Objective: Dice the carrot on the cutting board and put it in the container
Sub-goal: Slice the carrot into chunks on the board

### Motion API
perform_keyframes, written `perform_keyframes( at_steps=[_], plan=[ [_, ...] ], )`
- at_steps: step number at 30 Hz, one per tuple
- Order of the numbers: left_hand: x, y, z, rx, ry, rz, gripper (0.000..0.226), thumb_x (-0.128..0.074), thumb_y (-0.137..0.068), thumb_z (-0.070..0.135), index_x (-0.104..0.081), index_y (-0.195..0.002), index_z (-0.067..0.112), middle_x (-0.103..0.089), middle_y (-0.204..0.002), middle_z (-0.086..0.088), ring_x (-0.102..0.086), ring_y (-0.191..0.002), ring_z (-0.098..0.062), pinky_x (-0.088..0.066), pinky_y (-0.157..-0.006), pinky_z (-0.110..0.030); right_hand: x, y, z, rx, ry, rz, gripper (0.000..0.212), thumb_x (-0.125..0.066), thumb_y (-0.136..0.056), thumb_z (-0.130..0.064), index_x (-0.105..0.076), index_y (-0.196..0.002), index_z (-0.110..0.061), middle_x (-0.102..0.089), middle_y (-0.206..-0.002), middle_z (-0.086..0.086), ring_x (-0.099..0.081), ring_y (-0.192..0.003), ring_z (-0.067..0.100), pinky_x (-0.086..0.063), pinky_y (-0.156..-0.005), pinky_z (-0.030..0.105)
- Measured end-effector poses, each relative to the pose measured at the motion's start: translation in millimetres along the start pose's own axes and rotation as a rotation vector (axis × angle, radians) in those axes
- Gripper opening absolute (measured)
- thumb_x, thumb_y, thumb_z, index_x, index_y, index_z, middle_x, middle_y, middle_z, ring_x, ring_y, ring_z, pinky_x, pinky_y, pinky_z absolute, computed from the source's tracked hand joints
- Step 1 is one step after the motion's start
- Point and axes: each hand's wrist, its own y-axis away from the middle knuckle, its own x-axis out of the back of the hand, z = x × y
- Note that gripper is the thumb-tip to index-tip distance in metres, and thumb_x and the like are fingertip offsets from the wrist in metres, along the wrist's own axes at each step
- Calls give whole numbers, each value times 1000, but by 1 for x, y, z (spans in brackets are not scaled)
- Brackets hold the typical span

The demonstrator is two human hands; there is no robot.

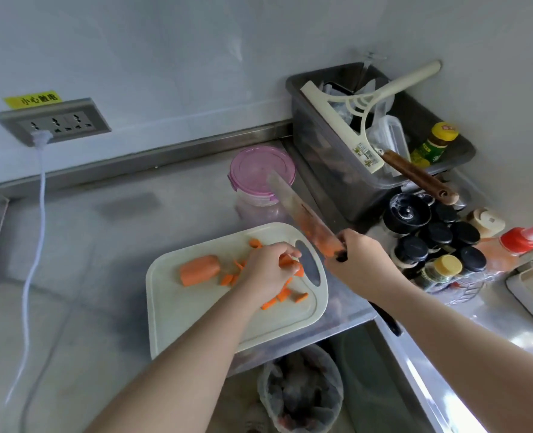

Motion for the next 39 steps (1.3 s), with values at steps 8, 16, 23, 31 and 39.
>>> perform_keyframes(
  at_steps=[8, 16, 23, 31, 39],
  plan=[
    [28, 72, -83, 272, 19, 105, 11, -66, -87, 16, -61, -85, 26, -61, -84, 10, -56, -83, -10, -43, -75, -24, -44, 16, -24, 74, -154, -61, 17, -58, -91, -17, -53, -77, -8, -54, -62, 1, -50, -51, 14, -35, -40, 13],
    [33, 93, -98, 270, -131, 202, 31, -62, -87, 10, -61, -117, 17, -57, -118, 5, -58, -106, -12, -39, -87, -15, -63, 20, -38, 97, -139, -88, 24, -57, -92, -19, -51, -70, -9, -64, -72, 17, -55, -60, 28, -35, -48, 27],
    [26, 91, -92, 130, -48, 184, 28, -69, -83, 11, -64, -110, 21, -63, -108, 10, -59, -98, -7, -44, -90, -19, -62, 23, -37, 110, -136, -72, 22, -58, -93, -21, -53, -73, -11, -64, -71, 12, -61, -64, 30, -35, -43, 20],
    [22, 90, -98, 25, -377, 120, 27, -62, -89, 24, -61, -116, 25, -53, -121, 9, -53, -110, -11, -45, -93, -27, -55, 24, -29, 100, -127, -30, 26, -57, -92, -19, -48, -68, -13, -53, -63, 2, -46, -53, 16, -32, -43, 17],
    [15, 75, -84, 37, -416, 184, 24, -58, -90, 23, -62, -113, 19, -55, -120, 1, -61, -97, -16, -48, -86, -28, -44, 28, -27, 86, -181, -25, 30, -56, -93, -13, -44, -66, -18, -51, -59, -2, -49, -42, 2, -35, -39, 9]
  ],
)
